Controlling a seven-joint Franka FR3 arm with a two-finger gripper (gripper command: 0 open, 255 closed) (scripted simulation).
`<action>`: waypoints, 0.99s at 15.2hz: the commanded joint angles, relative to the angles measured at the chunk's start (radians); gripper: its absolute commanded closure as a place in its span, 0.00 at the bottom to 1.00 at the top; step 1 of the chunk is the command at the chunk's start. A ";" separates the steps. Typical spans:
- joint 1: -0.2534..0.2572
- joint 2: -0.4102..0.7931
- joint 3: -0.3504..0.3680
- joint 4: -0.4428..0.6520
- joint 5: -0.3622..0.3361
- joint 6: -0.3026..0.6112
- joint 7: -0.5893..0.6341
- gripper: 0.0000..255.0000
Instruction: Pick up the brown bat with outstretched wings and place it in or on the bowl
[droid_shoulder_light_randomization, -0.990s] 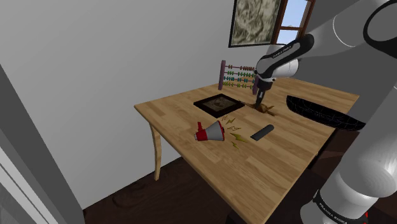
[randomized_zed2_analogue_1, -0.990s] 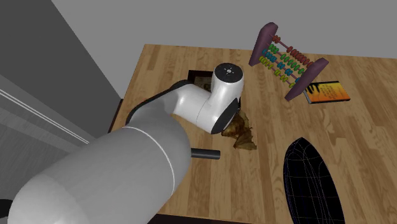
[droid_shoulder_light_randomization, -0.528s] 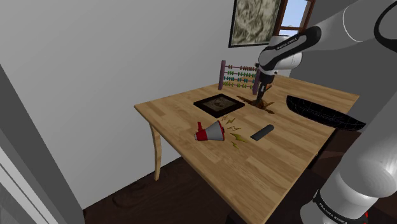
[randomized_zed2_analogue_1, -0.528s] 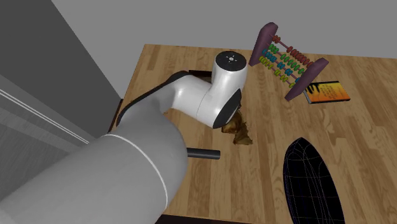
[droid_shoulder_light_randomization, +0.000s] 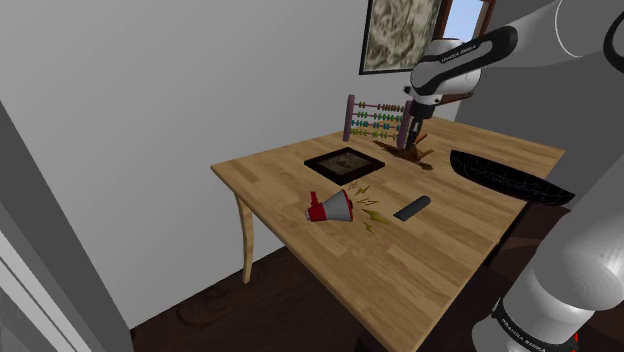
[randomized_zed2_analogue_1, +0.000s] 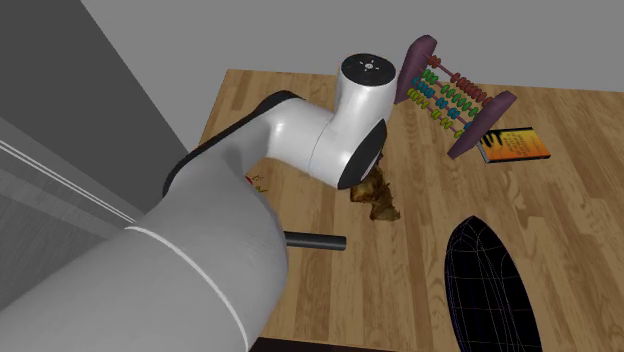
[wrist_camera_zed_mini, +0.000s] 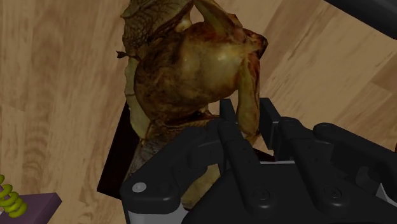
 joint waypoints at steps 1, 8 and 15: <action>0.000 -0.008 0.000 0.019 -0.003 -0.026 0.000 1.00; -0.020 -0.049 -0.020 0.042 -0.016 -0.086 -0.036 1.00; -0.090 -0.115 -0.112 0.008 -0.042 -0.106 -0.185 1.00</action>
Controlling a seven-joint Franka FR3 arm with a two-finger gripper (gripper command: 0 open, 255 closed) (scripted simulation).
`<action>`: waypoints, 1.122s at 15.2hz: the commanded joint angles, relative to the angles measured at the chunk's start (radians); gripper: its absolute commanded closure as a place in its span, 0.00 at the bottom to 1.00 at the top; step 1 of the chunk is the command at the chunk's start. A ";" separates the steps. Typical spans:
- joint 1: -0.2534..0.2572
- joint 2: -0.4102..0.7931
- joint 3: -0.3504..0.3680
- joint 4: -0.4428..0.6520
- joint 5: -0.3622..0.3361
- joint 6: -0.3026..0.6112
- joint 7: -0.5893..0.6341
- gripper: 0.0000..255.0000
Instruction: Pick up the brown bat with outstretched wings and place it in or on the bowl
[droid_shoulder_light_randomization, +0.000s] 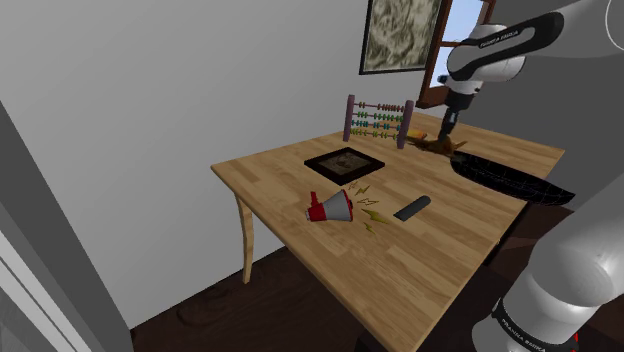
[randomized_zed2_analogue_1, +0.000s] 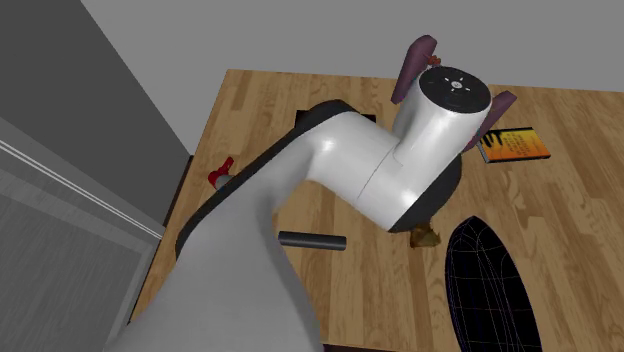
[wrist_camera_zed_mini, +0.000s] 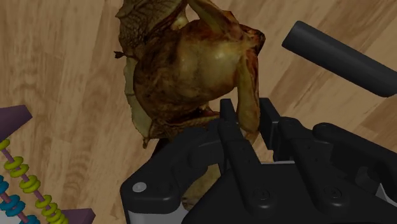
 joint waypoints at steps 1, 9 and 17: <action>-0.019 -0.010 -0.029 0.003 -0.004 -0.009 -0.048 1.00; -0.089 -0.014 -0.155 0.041 -0.004 -0.042 -0.246 1.00; -0.141 0.068 -0.309 0.152 0.059 -0.083 -0.482 1.00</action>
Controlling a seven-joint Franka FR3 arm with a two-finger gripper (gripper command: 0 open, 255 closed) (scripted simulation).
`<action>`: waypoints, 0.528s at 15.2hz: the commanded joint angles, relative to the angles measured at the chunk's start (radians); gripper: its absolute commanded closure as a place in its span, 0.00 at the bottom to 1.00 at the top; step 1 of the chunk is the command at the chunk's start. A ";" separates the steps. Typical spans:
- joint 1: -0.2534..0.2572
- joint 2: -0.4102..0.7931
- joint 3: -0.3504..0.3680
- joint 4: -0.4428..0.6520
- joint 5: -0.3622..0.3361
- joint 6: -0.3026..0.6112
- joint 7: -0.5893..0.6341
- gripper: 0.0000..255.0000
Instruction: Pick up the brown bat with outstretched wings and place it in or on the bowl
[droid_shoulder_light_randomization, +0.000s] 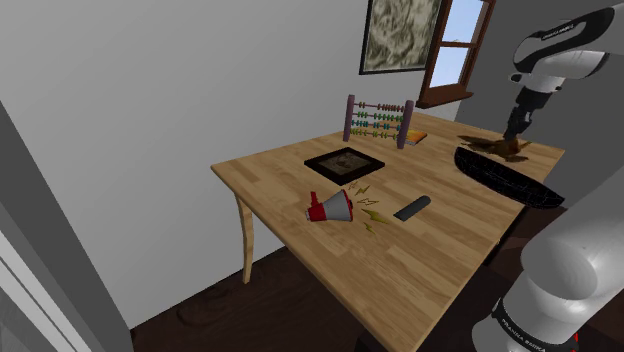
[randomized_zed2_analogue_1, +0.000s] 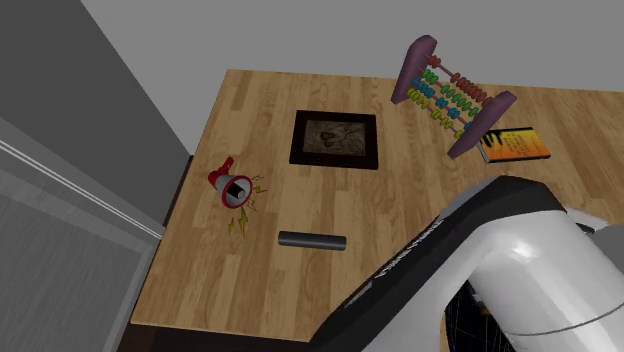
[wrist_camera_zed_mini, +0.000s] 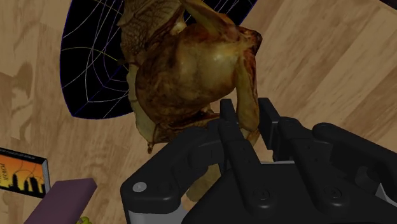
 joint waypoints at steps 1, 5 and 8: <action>-0.012 0.040 -0.045 0.041 0.033 -0.010 -0.073 1.00; -0.019 0.065 -0.067 0.024 0.055 0.024 -0.111 1.00; -0.020 0.076 -0.072 -0.008 0.064 0.063 -0.119 1.00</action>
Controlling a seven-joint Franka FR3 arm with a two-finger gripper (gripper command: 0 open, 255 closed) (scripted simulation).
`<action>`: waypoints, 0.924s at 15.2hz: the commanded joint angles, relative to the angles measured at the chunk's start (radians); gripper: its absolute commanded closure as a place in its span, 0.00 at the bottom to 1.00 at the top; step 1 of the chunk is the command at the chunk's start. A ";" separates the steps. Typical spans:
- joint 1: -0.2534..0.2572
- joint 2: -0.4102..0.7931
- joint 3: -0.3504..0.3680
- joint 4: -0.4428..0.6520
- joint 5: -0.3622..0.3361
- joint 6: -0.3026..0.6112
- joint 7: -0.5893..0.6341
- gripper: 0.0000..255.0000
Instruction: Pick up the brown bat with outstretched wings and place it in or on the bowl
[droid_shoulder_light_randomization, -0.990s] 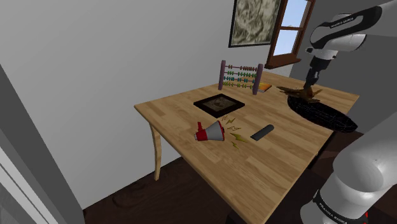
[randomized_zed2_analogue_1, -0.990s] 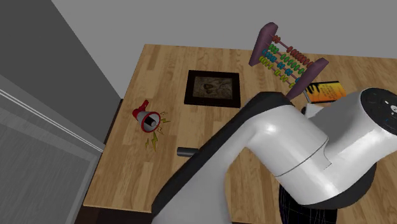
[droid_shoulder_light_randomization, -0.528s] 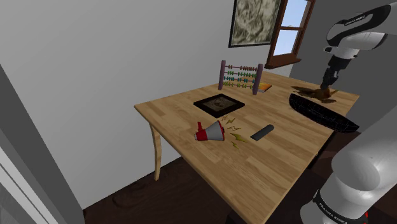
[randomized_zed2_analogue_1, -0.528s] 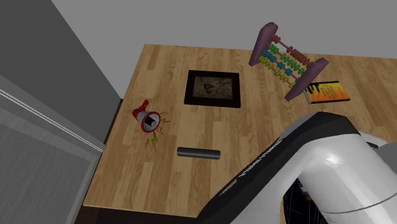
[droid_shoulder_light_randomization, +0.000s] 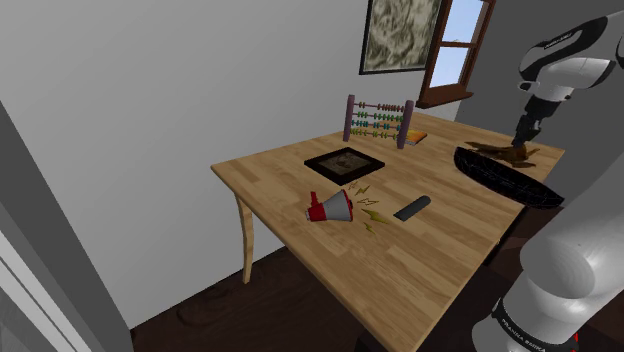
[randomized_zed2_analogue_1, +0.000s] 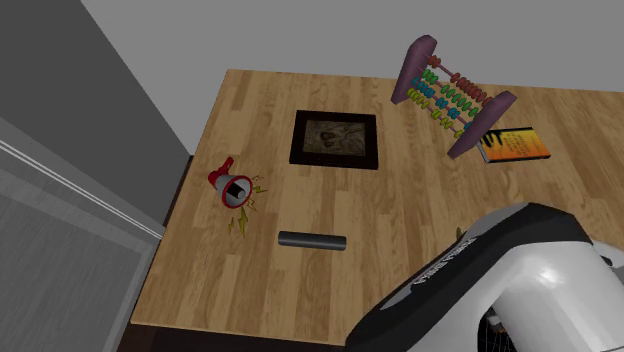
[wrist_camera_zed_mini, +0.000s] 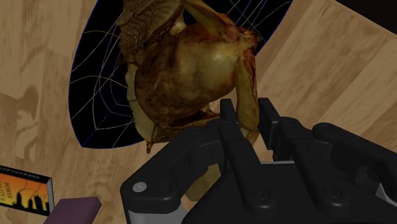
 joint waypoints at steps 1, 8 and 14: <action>0.000 0.008 -0.004 -0.021 0.008 0.028 -0.008 1.00; 0.000 0.047 -0.016 -0.087 0.044 0.119 -0.039 1.00; -0.001 0.081 -0.022 -0.125 0.079 0.177 -0.067 1.00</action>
